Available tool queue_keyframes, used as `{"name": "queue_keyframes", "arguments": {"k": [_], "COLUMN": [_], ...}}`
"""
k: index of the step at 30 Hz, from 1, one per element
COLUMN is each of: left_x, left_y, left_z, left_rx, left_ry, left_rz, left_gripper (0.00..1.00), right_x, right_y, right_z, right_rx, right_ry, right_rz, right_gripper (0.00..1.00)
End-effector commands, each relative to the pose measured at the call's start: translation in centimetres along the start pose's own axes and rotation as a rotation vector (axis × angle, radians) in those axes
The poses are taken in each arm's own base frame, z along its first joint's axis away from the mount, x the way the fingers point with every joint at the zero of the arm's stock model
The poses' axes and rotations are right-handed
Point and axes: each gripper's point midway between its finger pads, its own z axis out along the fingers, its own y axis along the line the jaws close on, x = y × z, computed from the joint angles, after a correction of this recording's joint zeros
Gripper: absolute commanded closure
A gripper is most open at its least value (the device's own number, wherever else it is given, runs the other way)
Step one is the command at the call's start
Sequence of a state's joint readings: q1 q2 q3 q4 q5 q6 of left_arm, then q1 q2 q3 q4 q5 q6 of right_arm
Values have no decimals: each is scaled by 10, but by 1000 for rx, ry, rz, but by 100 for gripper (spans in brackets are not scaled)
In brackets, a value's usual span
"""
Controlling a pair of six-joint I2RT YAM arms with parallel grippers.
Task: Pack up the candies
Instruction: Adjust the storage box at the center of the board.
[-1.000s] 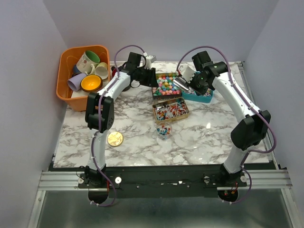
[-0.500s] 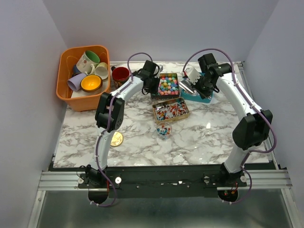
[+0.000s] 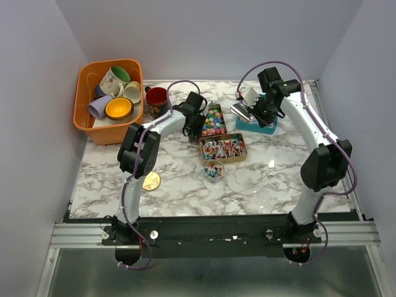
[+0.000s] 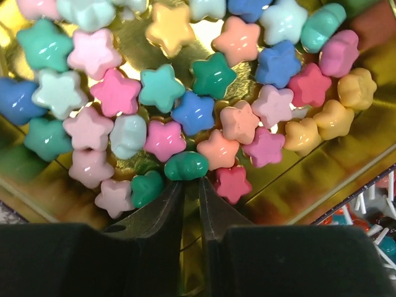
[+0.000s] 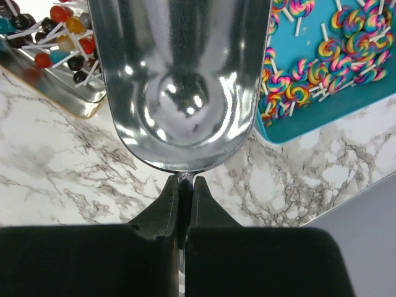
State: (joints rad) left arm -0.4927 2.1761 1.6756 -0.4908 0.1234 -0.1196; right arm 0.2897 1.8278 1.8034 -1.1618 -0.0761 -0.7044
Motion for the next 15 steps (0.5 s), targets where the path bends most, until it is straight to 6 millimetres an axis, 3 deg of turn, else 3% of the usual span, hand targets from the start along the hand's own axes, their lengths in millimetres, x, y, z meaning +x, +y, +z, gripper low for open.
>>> {"name": "queue_keyframes", "arguments": {"k": [1,4,5,8,9,11,12,15], "left_x": [35,22,14,-27,-44,-46,-50,-21], "left_y": [-15,-17,-15,-7,-7,12,17,41], "left_z": [-11,-22,-28,-64,-88,-107,-126,-140], "left_rx": [-5,-13,-29,-65,-69,-99,-109,-124], "left_ry": [62,11,-14,-137,-205,-240,-281,-253], "left_rz": [72,93,98,113,107,37,6,-170], "left_gripper": [73,71,66,57,55,49,47,48], "right_x": [-12,-17,-19,-31,-34,-43,-48,-65], "right_y": [-12,-22,-26,-34,-37,-47,-51,-66], "right_z": [-5,-7,-8,-6,-7,-5,-5,2], "right_rx": [16,48,56,74,92,129,163,241], "right_ry": [-29,-33,-35,-25,-13,7,30,85], "right_rz": [-85,-146,-180,-299,-344,-469,-519,-693], "right_gripper": [99,99,99,99,99,99,99,99]}}
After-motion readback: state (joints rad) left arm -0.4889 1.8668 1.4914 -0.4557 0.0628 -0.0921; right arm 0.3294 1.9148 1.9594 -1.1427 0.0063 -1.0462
